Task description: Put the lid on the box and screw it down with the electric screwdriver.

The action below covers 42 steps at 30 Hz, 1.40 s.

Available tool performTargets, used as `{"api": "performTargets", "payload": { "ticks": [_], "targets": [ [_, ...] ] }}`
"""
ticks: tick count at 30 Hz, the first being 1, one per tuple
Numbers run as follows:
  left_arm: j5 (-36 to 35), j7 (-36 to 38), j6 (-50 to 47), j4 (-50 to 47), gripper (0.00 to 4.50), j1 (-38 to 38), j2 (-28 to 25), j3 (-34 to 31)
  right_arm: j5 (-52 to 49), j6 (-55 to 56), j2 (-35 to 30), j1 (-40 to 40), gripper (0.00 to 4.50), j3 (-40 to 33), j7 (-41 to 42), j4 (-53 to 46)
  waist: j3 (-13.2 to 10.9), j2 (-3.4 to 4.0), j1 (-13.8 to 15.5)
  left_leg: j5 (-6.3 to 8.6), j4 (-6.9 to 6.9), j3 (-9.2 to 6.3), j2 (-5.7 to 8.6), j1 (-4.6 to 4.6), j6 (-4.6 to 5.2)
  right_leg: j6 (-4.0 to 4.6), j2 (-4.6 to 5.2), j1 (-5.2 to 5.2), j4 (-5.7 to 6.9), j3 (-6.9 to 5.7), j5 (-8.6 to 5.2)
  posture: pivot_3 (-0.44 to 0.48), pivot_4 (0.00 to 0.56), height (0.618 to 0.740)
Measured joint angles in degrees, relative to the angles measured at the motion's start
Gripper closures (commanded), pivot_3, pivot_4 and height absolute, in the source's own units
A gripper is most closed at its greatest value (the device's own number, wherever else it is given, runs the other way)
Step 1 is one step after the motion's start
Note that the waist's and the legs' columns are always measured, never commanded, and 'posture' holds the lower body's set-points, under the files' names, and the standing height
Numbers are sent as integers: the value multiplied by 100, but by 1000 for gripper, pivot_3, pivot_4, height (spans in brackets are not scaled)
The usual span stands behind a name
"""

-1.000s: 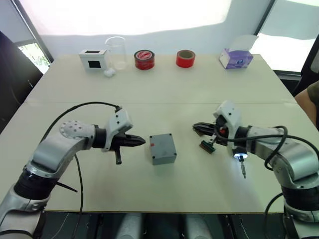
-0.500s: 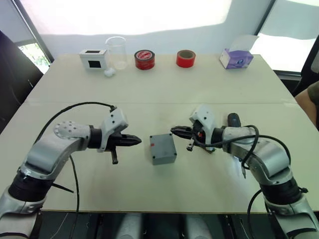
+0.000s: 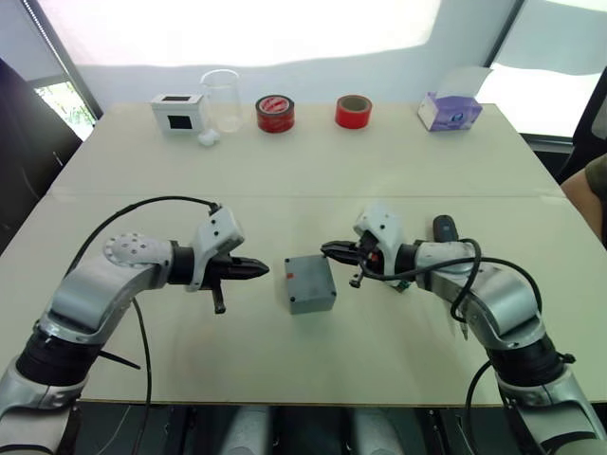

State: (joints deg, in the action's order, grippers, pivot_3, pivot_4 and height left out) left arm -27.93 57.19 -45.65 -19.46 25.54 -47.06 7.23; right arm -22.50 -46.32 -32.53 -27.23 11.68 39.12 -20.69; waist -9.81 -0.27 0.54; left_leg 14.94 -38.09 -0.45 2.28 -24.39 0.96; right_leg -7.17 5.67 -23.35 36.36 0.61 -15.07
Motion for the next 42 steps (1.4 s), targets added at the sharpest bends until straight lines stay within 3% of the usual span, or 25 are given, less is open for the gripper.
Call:
{"api": "performTargets", "payload": {
  "ticks": [10, 13, 18, 24, 27, 28, 33, 36, 38, 42],
  "targets": [
    [36, -5, 2, 0, 4500, 0, 6, 2, 159, 105, 8, 18, 4459, 49, 25, 70, 0, 0, 1, 0, 0, 0, 0, 0, -1, 0, 0, 0, 0, 0, 0, 0, 150, 740],
    [36, -5, 2, 0, 4500, 0, 6, 2, 177, 105, 13, 19, 3653, 64, 29, 71, 0, 0, 0, -1, 0, 0, 0, 0, -1, 0, 0, 0, 0, 0, 0, 0, 150, 740],
    [36, -5, 3, 0, 4500, 2, 48, 3, 202, 96, 43, 19, 1749, 63, -30, 71, 0, 0, 1, -1, 0, 0, 0, 0, -1, 0, 0, 0, 1, 0, 0, 0, 150, 740],
    [36, 5, 9, 0, 4500, 6, 104, 10, 16, -165, 42, 18, 1749, -196, -47, 45, 0, 0, 4, -1, 0, 0, 0, 0, -1, 0, 0, 0, 1, 0, 0, 0, 150, 740],
    [-42, 8, -5, 3, 4500, 138, 280, 10, -430, -644, -34, -19, 1749, -824, -57, -112, 0, 0, 30, 0, 0, -3, 1, -2, -1, 0, 0, 2, 0, -1, 0, 0, 150, 740],
    [-102, 9, -9, 3, 4500, 210, 323, 9, -579, -804, -88, -63, 1478, -1051, -60, -181, 0, -1, 25, 0, -1, -3, 1, -2, -1, 0, 1, 3, 0, 0, 0, 0, 150, 740],
    [-402, 39, -46, -175, 4500, 591, 530, -2, -1064, -1843, -1501, -227, 99, -2126, 174, -158, -2, 3, 15, 2, -2, -4, 6, -3, 4, 0, 7, 6, -7, 0, 0, 0, 150, 740],
    [-479, 54, -44, -300, 4500, 684, 606, 66, -1206, -2359, -2062, -268, 99, -2297, 266, -28, 0, 1, -41, 2, 3, 0, -4, 1, 4, 1, 0, 4, -7, 4, 0, 0, 150, 740],
    [-472, 122, 8, -408, 4500, 734, 674, 255, -1092, -3150, -2532, -525, 99, -2006, 90, 424, 0, 2, -60, 2, 4, 5, -5, 1, 3, 1, 0, 1, -4, 9, 0, 0, 150, 740],
    [-375, 177, 148, -420, 4500, 751, 762, 495, -752, -4292, -2695, -1102, 99, -1643, -580, 1462, -1, 2, -90, 2, 3, 8, -4, 0, 3, 2, 3, 1, -8, 12, -1, 0, 150, 740]
  ]
}}
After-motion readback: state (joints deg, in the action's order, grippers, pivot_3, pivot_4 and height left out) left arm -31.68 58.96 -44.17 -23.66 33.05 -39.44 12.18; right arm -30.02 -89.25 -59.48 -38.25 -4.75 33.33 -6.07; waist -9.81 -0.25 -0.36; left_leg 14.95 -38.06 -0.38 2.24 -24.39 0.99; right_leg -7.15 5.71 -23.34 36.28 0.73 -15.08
